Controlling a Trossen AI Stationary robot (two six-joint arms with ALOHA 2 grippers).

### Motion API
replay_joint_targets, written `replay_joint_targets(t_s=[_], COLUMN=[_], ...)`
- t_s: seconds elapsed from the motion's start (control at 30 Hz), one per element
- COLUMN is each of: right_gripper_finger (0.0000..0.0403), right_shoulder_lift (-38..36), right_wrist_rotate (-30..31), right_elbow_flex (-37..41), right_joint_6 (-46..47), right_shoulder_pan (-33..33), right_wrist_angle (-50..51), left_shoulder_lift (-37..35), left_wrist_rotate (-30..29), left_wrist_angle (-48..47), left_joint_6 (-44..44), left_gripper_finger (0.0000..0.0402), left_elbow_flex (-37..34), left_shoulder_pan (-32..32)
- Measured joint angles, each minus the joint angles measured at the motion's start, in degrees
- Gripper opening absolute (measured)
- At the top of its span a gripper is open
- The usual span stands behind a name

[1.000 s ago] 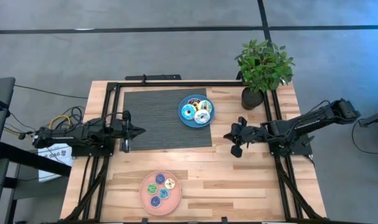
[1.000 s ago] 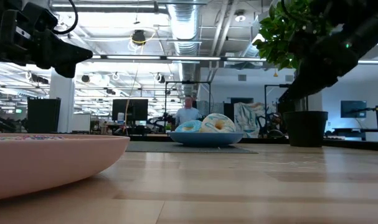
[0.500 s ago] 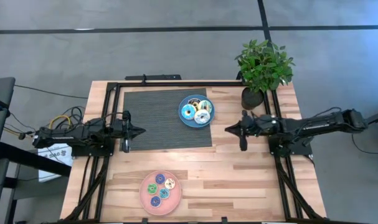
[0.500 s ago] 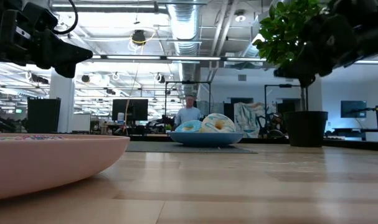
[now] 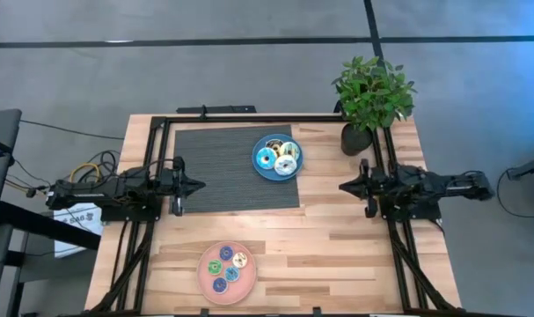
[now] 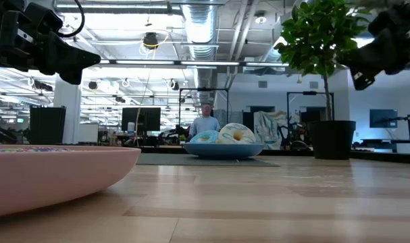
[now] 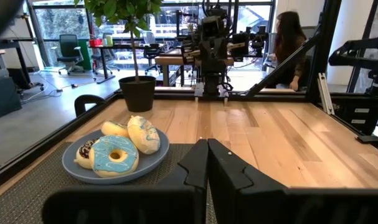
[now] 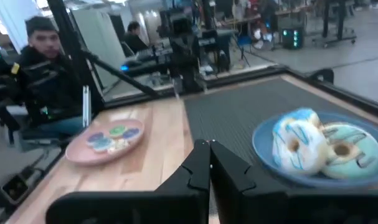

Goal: Pick & Place donuts
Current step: Return to Home Position

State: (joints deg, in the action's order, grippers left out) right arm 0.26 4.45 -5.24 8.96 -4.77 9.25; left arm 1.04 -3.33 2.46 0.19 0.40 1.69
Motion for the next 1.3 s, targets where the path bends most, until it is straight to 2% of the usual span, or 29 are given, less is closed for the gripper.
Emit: replay_joint_targets(t_s=[0.13, 0.43, 0.87, 1.13, 1.3], right_gripper_finger=[0.0001, 0.0001, 0.0001, 0.0001, 0.0001], right_shoulder_lift=[0.30, -0.14, 0.84, 0.84, 0.84], right_wrist_rotate=[-0.05, -0.08, 0.43, 10.15, 11.04], right_elbow_flex=[-0.87, -0.63, -0.58, -0.58, -0.56], right_joint_6=[-1.89, -9.44, -7.52, -7.50, -7.62], right_shoulder_pan=[-0.07, -0.12, 0.01, 0.01, 0.01], right_wrist_angle=[7.14, 8.18, 7.94, 7.96, 8.00], left_shoulder_lift=[0.13, 0.71, 0.74, 0.74, 0.74], left_wrist_rotate=[-0.02, -0.07, -0.07, -0.04, -0.04], left_wrist_angle=[-0.04, -0.02, -0.04, -0.04, -0.02], left_joint_6=[0.00, 0.00, 0.00, 0.00, 0.00], left_gripper_finger=[0.0000, 0.0000, 0.0000, 0.0000, 0.0000], left_elbow_flex=[0.00, -0.02, -0.02, -0.02, -0.02], left_shoulder_pan=[-0.02, -0.02, -0.02, -0.02, -0.01])
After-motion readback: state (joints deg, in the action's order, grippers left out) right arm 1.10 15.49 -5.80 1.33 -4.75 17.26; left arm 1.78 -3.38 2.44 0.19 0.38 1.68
